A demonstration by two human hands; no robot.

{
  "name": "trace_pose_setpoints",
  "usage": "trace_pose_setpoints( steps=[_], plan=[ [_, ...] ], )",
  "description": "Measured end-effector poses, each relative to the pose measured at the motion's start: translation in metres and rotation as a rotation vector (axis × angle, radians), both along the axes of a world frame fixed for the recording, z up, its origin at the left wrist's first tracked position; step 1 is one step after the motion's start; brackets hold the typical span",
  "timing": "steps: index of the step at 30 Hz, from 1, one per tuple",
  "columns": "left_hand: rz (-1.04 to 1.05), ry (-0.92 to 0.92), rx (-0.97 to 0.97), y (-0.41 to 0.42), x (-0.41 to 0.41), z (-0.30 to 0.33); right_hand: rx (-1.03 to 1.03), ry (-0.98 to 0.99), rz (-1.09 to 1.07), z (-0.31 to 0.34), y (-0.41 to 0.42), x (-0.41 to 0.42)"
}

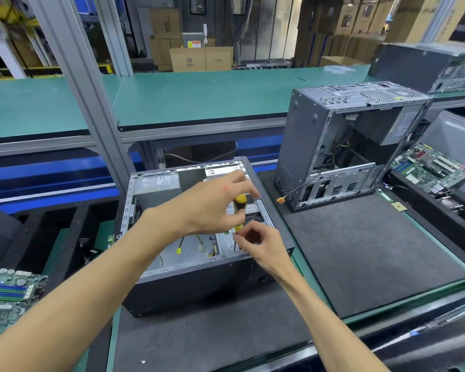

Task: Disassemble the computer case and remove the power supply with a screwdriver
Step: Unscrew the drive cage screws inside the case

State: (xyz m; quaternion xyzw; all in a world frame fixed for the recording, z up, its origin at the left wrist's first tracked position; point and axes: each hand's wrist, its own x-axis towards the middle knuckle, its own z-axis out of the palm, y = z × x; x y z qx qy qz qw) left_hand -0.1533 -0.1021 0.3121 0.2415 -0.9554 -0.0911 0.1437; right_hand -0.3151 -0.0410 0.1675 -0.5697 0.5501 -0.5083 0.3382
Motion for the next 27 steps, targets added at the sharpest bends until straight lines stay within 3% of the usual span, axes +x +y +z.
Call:
trace_pose_setpoints(
  steps=[4,9,11,16,19,23,27],
  plan=[
    [0.036,0.004,0.052,-0.001,0.0,0.002,-0.015,0.002,0.015,-0.001,-0.001,0.001],
    [0.225,-0.101,-0.13,-0.001,-0.01,-0.001,-0.011,-0.067,0.01,0.0,-0.001,0.001],
    [0.194,-0.073,-0.139,-0.003,-0.009,-0.003,-0.005,-0.06,0.009,0.0,0.0,0.001],
    [-0.003,0.013,0.068,-0.002,-0.004,0.001,-0.011,-0.044,-0.001,0.001,-0.001,0.0],
    [0.083,-0.002,0.035,-0.001,-0.005,0.001,-0.041,-0.03,0.014,-0.001,-0.001,0.001],
    [0.277,-0.111,-0.168,-0.001,-0.009,-0.002,-0.056,-0.004,0.03,-0.001,0.0,0.001],
    [0.116,-0.019,-0.054,0.002,-0.004,-0.002,-0.057,-0.025,0.004,-0.002,0.0,0.001]
  ],
)
